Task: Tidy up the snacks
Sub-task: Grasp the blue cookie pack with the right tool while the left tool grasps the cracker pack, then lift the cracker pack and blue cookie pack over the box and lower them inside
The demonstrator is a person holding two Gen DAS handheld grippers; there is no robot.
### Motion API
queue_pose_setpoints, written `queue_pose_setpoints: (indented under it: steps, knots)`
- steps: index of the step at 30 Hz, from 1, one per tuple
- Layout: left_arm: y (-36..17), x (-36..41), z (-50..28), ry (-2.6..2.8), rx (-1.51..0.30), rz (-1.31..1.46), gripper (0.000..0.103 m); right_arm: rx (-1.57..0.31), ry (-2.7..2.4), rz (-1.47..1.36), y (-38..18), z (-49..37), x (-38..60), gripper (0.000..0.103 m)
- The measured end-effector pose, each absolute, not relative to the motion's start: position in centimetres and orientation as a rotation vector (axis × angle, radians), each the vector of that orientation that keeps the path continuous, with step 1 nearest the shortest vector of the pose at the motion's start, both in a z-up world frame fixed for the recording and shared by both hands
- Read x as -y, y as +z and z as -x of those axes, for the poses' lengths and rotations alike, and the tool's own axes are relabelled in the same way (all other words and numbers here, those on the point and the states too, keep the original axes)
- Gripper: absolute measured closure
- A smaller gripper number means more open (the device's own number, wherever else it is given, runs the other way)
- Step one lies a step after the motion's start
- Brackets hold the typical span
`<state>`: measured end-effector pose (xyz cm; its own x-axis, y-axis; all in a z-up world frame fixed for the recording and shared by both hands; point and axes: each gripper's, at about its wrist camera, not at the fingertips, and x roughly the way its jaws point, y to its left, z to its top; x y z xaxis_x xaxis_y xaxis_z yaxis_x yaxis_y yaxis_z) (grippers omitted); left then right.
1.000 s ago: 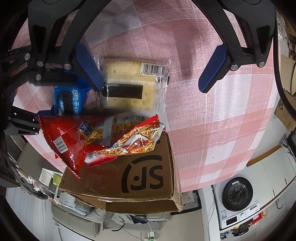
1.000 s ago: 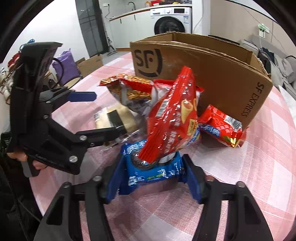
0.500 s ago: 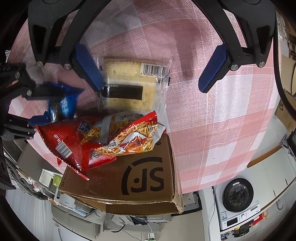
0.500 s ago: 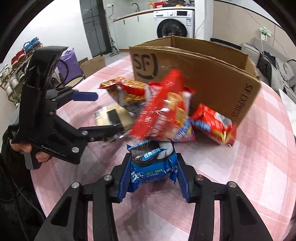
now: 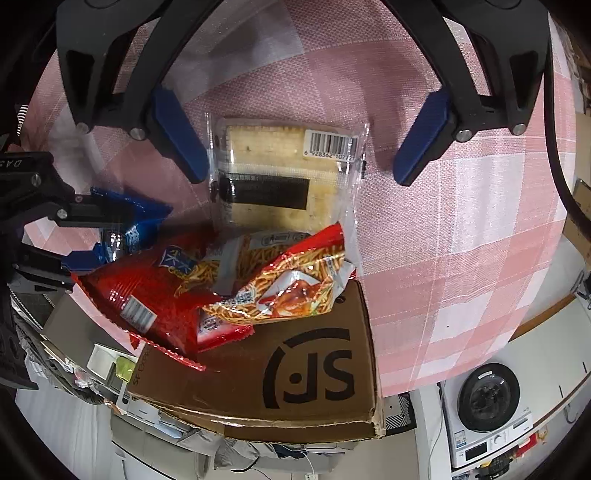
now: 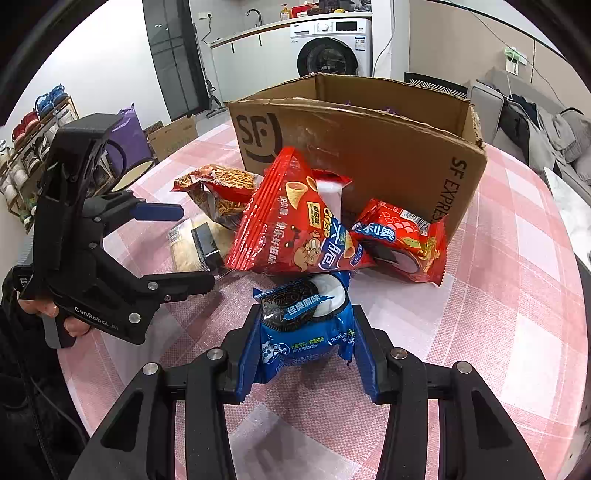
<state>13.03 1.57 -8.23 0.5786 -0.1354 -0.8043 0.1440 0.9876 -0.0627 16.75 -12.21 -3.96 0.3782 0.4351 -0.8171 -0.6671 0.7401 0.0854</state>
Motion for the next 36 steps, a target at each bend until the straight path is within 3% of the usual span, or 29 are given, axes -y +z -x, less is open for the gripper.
queue_pose_setpoints:
  steps: [2,6,7,36]
  knots:
    - [-8.2,-1.4,-12.9,-0.183,-0.934,-0.012,0.016,-0.947,0.714,0.276,-4.0,-16.8,12.2,0.057]
    - [-7.9,-1.2,-12.5,-0.206,-0.914,-0.006,0.044,-0.944,0.713,0.275,-3.9,-16.6,12.2,0.057]
    - [-7.9,-1.3,-12.4,-0.208,-0.911,-0.001,0.046,-0.943,0.714,0.274,-3.9,-16.6,12.2,0.057]
    - [-4.7,-1.7,-10.2,-0.304,-0.858,0.068,0.048,-0.821,0.733,0.195,-0.1,-16.0,14.8,0.057]
